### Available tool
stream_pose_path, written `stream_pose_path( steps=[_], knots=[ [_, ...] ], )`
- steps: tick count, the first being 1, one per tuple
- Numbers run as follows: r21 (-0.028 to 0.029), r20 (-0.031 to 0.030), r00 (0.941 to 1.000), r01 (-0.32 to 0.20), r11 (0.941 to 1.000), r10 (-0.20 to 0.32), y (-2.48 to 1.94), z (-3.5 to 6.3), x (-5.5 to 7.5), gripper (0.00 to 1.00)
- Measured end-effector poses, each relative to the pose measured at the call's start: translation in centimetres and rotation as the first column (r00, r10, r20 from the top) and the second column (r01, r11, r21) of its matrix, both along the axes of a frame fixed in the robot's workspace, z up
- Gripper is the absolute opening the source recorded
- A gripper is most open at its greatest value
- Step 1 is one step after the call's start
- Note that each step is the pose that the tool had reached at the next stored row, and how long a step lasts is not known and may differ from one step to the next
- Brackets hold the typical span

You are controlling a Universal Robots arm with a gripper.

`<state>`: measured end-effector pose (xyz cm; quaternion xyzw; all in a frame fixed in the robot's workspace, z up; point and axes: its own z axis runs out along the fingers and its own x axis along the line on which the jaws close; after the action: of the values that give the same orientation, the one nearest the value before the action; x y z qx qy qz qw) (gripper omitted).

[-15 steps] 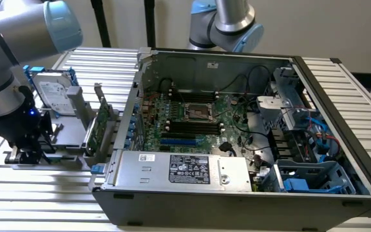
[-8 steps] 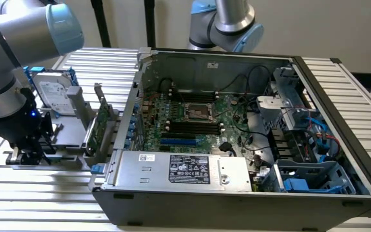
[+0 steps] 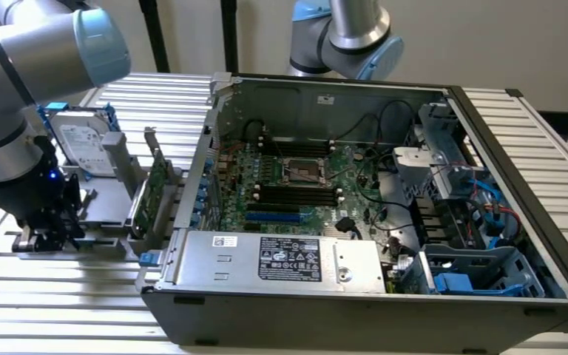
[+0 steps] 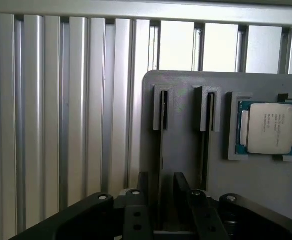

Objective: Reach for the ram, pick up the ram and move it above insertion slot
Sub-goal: 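Pick up the ram and move it above insertion slot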

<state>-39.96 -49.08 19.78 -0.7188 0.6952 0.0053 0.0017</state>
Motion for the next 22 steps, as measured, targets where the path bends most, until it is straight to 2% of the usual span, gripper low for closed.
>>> stream_pose_path(
  steps=[1,2,3,4,16,22],
  knots=[
    [0.0002,0.0001,1.0,0.0,1.0,0.0,0.0,-0.02,0.04,0.28],
    [0.0,-0.0003,1.0,0.0,1.0,0.0,0.0,-0.01,0.07,0.22],
    [0.0,-0.0008,1.0,0.0,1.0,0.0,0.0,-0.01,0.11,0.22],
    [0.0,-0.0015,1.0,0.0,1.0,0.0,0.0,-0.01,0.12,0.15],
    [0.0005,-0.0025,1.0,0.0,1.0,0.0,-0.01,0.05,0.13,0.13],
    [0.0028,-0.0025,1.0,0.0,1.0,0.0,-0.03,0.74,0.13,0.13]
  ],
)
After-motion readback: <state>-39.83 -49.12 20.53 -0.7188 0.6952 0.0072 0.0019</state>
